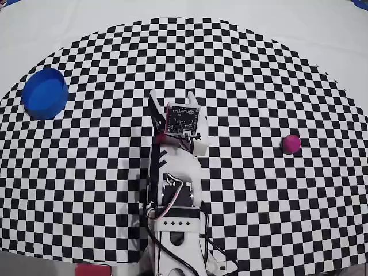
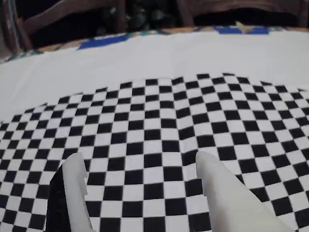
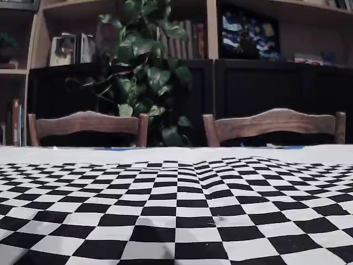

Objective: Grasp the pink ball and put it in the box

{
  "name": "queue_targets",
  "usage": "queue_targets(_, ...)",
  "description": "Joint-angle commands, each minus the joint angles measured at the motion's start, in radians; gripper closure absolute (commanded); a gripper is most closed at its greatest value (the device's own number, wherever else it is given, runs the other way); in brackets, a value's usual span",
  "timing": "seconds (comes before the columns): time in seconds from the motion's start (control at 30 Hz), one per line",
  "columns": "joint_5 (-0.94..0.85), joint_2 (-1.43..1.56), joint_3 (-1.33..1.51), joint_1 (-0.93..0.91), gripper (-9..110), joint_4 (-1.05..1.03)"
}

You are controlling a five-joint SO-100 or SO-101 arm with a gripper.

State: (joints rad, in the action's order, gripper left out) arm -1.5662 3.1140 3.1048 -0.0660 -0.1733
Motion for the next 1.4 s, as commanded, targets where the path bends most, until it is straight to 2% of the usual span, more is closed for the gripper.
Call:
queue_targets(0.0, -0.043, 0.002, 0.008, -0.017, 76, 0.005)
queue_targets(0.43, -0.072, 0.002, 0.008, -0.064, 76, 0.018)
queue_targets(1.37, -0.072, 0.020, 0.008, -0.492, 76, 0.028)
